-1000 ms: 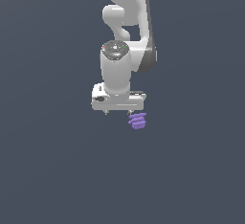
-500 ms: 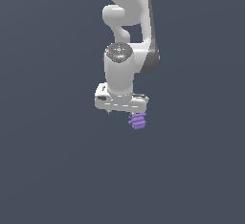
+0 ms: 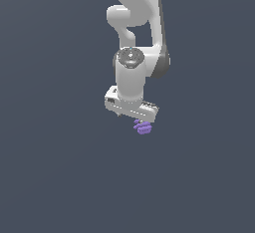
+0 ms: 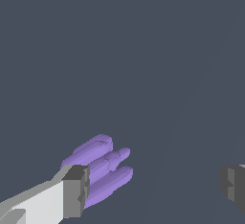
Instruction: Pick up the object and move it to a goal position.
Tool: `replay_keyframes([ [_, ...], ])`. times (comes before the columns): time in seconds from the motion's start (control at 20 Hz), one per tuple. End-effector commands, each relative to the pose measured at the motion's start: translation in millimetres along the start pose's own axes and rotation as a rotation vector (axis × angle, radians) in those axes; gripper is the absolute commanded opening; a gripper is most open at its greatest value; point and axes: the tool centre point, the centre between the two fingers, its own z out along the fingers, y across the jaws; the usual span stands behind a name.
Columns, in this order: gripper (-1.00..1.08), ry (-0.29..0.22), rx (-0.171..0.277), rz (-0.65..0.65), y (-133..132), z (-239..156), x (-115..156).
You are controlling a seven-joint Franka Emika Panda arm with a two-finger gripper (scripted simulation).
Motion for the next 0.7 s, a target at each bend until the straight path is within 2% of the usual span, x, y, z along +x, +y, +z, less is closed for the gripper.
replay_keyframes([
  [0.0, 1.00, -0.001, 0.000, 0.063, -4.1, 2.7, -2.6],
  [0.65, 1.00, -0.005, -0.002, 0.385, -24.1, 16.1, -15.9],
])
